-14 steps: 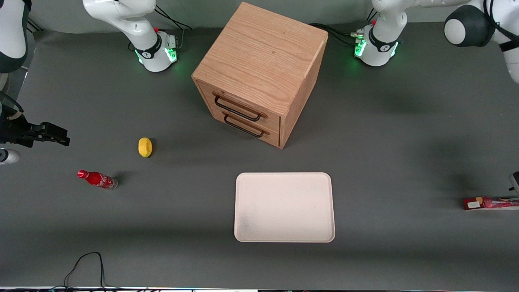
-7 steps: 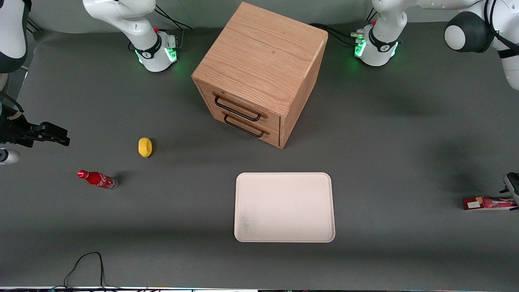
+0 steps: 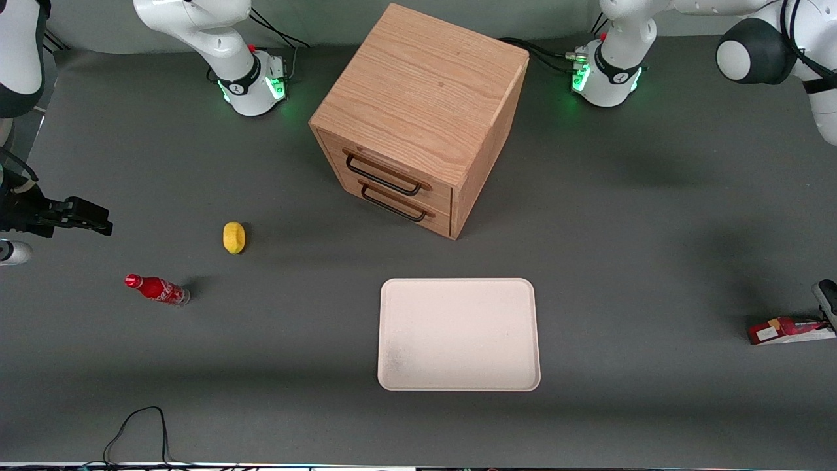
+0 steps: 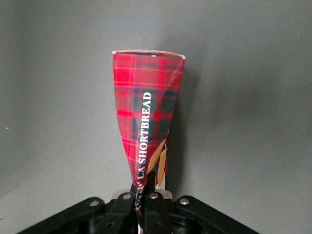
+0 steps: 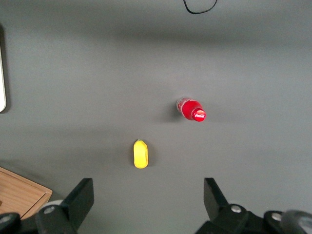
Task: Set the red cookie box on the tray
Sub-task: 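Close the left gripper on the cookie box end and lift it, then carry the held cookie box over the white tray and lower it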
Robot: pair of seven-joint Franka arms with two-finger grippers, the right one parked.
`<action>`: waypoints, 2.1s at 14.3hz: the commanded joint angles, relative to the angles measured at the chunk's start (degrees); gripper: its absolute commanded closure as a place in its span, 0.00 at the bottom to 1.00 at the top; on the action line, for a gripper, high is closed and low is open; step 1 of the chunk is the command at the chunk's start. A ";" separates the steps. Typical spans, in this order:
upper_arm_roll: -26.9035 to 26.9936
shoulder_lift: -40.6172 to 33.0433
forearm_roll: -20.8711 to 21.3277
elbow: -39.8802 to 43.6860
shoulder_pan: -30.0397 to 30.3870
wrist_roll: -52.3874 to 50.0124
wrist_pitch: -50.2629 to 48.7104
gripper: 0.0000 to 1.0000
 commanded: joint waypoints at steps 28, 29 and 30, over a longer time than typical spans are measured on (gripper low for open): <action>-25.56 -6.53 21.92 2.84 -30.22 -143.71 -14.47 1.00; -25.66 -5.12 22.11 2.14 -30.22 -144.16 -11.75 1.00; -25.66 -3.97 22.11 1.44 -30.31 -144.25 -9.37 1.00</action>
